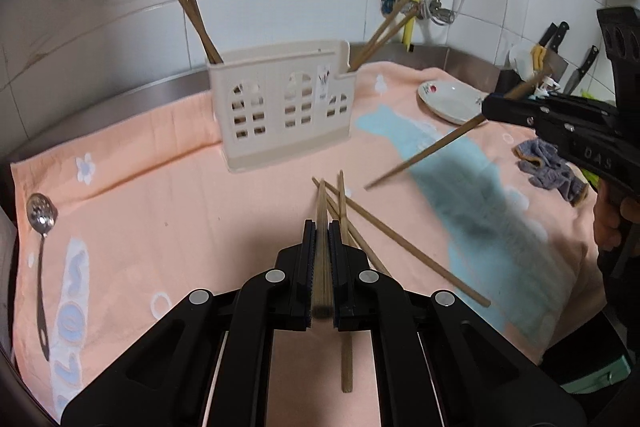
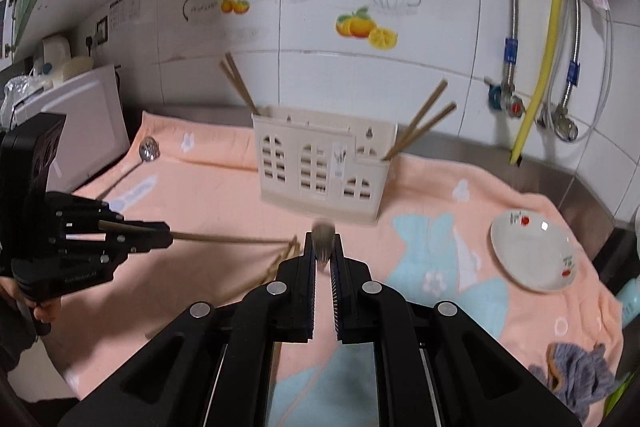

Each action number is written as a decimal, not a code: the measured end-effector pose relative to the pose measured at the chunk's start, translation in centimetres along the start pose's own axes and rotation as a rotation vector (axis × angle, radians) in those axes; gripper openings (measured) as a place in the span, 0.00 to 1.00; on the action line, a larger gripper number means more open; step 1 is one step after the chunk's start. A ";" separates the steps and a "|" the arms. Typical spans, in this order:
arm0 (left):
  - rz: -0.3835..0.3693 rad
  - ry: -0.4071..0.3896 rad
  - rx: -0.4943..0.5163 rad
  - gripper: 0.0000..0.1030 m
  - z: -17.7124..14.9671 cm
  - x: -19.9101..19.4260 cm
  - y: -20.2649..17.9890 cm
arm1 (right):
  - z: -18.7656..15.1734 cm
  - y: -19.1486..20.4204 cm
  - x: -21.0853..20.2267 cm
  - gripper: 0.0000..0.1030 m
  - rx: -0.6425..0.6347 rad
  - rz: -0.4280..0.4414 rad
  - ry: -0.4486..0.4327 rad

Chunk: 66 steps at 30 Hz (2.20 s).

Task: Organize utensils
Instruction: 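Lift the right gripper's chopstick upright to the holder while the left gripper carries its own, then lower the right gripper's chopstick into the holder and open while the left gripper releases its own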

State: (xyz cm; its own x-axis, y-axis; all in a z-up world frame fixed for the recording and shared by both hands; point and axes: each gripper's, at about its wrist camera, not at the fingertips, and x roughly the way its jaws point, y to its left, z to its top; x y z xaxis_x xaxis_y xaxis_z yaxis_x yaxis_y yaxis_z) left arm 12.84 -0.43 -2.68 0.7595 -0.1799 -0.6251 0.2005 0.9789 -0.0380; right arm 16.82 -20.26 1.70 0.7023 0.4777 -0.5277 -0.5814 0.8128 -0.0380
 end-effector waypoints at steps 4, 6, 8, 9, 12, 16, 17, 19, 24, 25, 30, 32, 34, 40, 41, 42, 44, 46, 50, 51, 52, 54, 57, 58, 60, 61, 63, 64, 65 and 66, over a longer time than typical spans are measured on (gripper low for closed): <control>-0.003 -0.025 -0.006 0.05 1.4 -0.7 0.5 | 2.1 -0.3 0.0 0.07 -0.007 0.015 -0.010; -0.002 -0.036 -0.005 0.05 2.4 -1.0 0.8 | 3.2 -0.4 0.1 0.07 -0.009 0.022 -0.010; 0.004 -0.049 0.000 0.05 3.5 -1.3 1.0 | 4.3 -0.5 0.1 0.07 -0.014 0.031 -0.012; 0.004 -0.055 0.002 0.05 4.0 -1.5 1.0 | 4.9 -0.6 0.1 0.07 -0.017 0.034 -0.011; 0.004 -0.069 0.006 0.05 5.6 -1.9 1.3 | 6.6 -0.9 -0.1 0.07 -0.027 0.040 -0.018; 0.009 -0.096 0.018 0.05 7.9 -2.7 1.6 | 9.1 -1.6 -0.5 0.07 -0.031 0.055 -0.033; 0.009 -0.102 0.019 0.05 8.4 -2.9 1.7 | 9.6 -1.7 -0.6 0.07 -0.032 0.058 -0.036; 0.012 -0.117 0.023 0.05 9.5 -3.2 1.7 | 10.6 -1.9 -0.9 0.07 -0.036 0.057 -0.045; 0.032 -0.178 0.041 0.05 13.0 -4.6 1.8 | 13.3 -2.7 -1.8 0.07 -0.041 0.047 -0.079; 0.041 -0.197 0.046 0.05 13.9 -5.0 1.9 | 13.8 -2.9 -1.8 0.07 -0.040 0.044 -0.085; 0.070 -0.263 0.040 0.05 17.4 -6.2 2.6 | 15.8 -3.7 -1.2 0.07 -0.040 0.017 -0.091; 0.082 -0.278 0.036 0.05 18.5 -6.4 3.0 | 16.5 -4.0 -0.7 0.07 -0.036 0.009 -0.090; 0.089 -0.280 0.032 0.05 19.2 -6.2 3.4 | 16.9 -4.4 -0.2 0.07 -0.029 0.008 -0.085; 0.112 -0.244 0.002 0.05 19.7 -4.0 5.1 | 17.4 -4.8 2.5 0.07 -0.017 0.002 -0.055; 0.109 -0.228 -0.008 0.05 19.5 -3.3 5.5 | 17.3 -4.8 3.0 0.07 -0.015 0.002 -0.045; 0.108 -0.219 -0.012 0.05 19.3 -2.9 5.7 | 17.2 -4.9 3.6 0.07 -0.014 0.001 -0.034; 0.103 -0.198 -0.025 0.05 18.9 -1.9 6.1 | 16.9 -4.9 4.6 0.07 -0.014 -0.005 -0.015; 0.096 -0.184 -0.036 0.05 18.6 -1.3 6.4 | 16.6 -5.1 5.5 0.07 -0.009 -0.006 0.003; 0.081 -0.160 -0.057 0.05 18.0 -0.3 6.9 | 15.9 -5.3 6.9 0.07 -0.003 -0.012 0.033; 0.080 -0.156 -0.058 0.05 18.0 -0.1 6.9 | 15.7 -5.3 7.2 0.07 -0.001 -0.012 0.040; 0.079 -0.152 -0.060 0.05 17.9 0.2 7.0 | 15.6 -5.4 7.5 0.07 0.002 -0.010 0.045; 0.077 -0.140 -0.066 0.05 17.8 0.6 7.1 | 15.3 -5.5 8.0 0.07 0.011 -0.008 0.054; 0.077 -0.128 -0.069 0.05 17.6 1.2 7.2 | 14.9 -5.6 8.7 0.07 0.018 -0.006 0.065; 0.078 -0.125 -0.070 0.05 17.5 1.3 7.2 | 14.9 -5.6 8.8 0.07 0.018 -0.006 0.067; 0.078 -0.124 -0.071 0.05 17.4 1.4 7.1 | 14.7 -5.7 9.1 0.07 0.019 -0.008 0.071; 0.086 -0.126 -0.068 0.07 17.3 1.4 7.1 | 14.6 -5.7 9.2 0.07 0.022 -0.009 0.072; 0.081 -0.126 -0.066 0.07 17.3 1.4 7.0 | 14.5 -5.9 9.2 0.08 0.028 -0.012 0.069; 0.085 -0.127 -0.066 0.08 17.4 1.3 7.0 | 14.5 -5.9 9.2 0.08 0.031 -0.012 0.067; 0.085 -0.128 -0.066 0.08 17.4 1.3 7.0 | 14.5 -6.0 9.2 0.09 0.032 -0.011 0.065; 0.084 -0.130 -0.066 0.08 17.4 1.2 7.0 | 14.5 -6.0 9.1 0.13 0.033 -0.013 0.061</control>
State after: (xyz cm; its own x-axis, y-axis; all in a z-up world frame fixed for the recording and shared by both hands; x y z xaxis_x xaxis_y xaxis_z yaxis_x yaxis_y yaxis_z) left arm 25.93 4.48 9.87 0.8466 -0.1040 -0.5220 0.0953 0.9945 -0.0435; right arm 32.67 -15.95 9.44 0.6825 0.4467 -0.5785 -0.5579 0.8297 -0.0176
